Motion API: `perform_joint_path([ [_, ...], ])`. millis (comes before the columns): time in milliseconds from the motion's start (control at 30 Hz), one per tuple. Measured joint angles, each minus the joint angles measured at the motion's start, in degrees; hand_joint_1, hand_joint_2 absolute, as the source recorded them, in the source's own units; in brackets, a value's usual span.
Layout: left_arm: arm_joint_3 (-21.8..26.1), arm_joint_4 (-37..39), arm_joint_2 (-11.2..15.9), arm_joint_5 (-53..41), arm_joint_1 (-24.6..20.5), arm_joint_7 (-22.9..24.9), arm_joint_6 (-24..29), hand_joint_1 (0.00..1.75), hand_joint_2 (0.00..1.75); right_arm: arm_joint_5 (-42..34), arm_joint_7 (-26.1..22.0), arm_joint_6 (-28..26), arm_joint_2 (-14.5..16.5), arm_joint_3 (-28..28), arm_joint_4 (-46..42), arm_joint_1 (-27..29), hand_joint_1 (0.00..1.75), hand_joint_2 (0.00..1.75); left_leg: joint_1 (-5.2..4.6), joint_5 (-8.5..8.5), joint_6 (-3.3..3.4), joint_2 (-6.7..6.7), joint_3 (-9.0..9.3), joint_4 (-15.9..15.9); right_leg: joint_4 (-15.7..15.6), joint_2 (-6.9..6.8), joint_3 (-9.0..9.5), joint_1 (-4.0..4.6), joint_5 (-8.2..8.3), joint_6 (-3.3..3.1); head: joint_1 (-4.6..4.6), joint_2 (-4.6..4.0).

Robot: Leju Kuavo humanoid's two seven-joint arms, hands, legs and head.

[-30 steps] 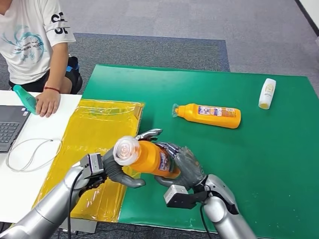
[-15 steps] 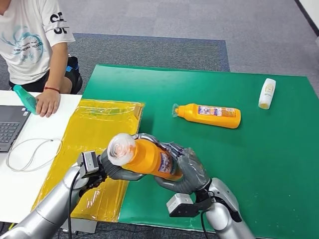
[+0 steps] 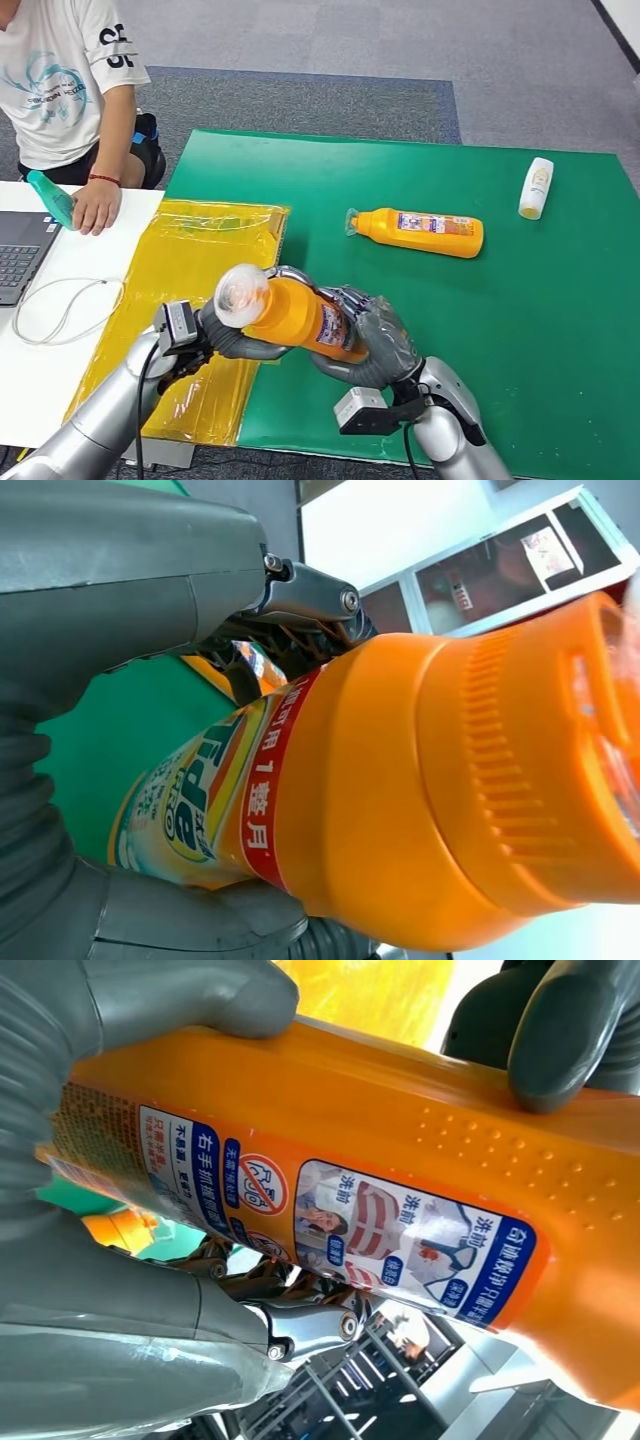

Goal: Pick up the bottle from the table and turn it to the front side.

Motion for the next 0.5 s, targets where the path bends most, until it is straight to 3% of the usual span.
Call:
perform_joint_path([
  [67, 0.04, 0.0, 0.01, -0.05, 0.05, 0.0, 0.0, 1.57, 1.75, 0.03, 0.09, 0.04, 0.01, -0.02, 0.11, -0.02, 1.06, 1.75, 0.0, 0.0, 0.0, 0.0, 0.0, 0.0, 0.0, 0.0, 0.0, 0.0, 0.0, 0.0, 0.0, 0.0],
  [100, 0.06, 0.0, 0.02, -0.08, 0.08, 0.0, 0.0, 1.58, 1.75, 0.02, 0.13, 0.09, 0.01, -0.02, 0.16, -0.03, 0.62, 1.75, 0.0, 0.0, 0.0, 0.0, 0.0, 0.0, 0.0, 0.0, 0.0, 0.0, 0.0, 0.0, 0.0, 0.0],
  [133, 0.08, 0.0, 0.02, -0.12, 0.12, 0.0, 0.0, 1.58, 1.75, -0.05, 0.2, 0.21, 0.01, -0.03, 0.24, -0.07, 0.34, 1.75, 0.0, 0.0, 0.0, 0.0, 0.0, 0.0, 0.0, 0.0, 0.0, 0.0, 0.0, 0.0, -0.01, 0.0],
  [200, 0.11, 0.0, 0.03, -0.27, 0.22, 0.07, 0.0, 1.58, 1.75, -0.74, 0.34, 0.87, 0.02, -0.06, 0.42, -0.24, 0.0, 1.75, 0.0, 0.0, 0.0, 0.0, 0.0, 0.0, 0.0, 0.0, 0.0, 0.0, 0.0, 0.0, -0.01, 0.0],
  [500, 0.11, 0.0, 0.38, -1.11, 0.69, -0.08, -0.01, 1.61, 1.75, -10.17, 0.17, 7.7, 0.13, -1.33, 2.17, -1.61, 0.0, 1.75, 0.0, 0.0, 0.0, 0.0, 0.0, 0.0, 0.0, 0.0, -0.01, 0.0, 0.0, 0.0, 0.0, 0.01],
])
